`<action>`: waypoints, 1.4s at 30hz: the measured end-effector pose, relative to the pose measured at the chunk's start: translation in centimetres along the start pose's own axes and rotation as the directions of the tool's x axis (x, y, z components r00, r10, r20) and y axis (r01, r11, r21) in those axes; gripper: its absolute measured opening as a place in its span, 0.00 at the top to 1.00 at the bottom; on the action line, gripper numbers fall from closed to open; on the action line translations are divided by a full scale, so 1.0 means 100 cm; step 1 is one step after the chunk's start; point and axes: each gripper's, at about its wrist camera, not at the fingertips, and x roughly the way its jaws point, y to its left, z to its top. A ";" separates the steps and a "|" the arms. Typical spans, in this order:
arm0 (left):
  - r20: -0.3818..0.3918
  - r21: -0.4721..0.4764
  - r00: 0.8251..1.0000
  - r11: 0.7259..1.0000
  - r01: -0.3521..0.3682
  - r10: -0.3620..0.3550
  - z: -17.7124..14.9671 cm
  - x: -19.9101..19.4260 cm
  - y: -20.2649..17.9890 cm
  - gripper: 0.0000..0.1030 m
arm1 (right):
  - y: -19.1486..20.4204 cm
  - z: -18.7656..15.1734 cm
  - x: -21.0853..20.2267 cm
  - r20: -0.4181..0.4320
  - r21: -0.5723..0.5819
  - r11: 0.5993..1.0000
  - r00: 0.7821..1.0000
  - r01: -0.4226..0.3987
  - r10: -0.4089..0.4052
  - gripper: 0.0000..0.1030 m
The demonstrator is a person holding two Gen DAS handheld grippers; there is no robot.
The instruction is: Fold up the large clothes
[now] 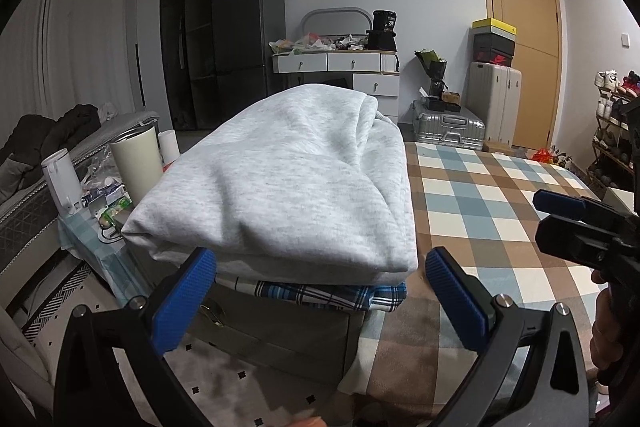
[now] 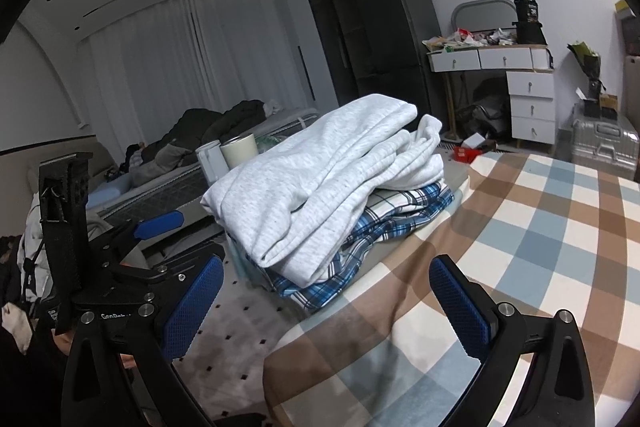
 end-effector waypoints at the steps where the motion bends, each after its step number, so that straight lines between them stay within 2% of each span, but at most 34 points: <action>1: -0.002 -0.001 1.000 1.000 0.000 0.000 0.000 0.000 0.000 0.01 | 0.000 0.000 0.000 -0.001 0.002 1.000 1.000 0.001 -0.001 0.00; 42: -0.016 -0.002 1.000 1.000 0.017 -0.017 0.000 0.003 0.001 0.01 | -0.005 -0.003 0.008 -0.018 0.036 0.999 0.999 0.035 -0.034 0.00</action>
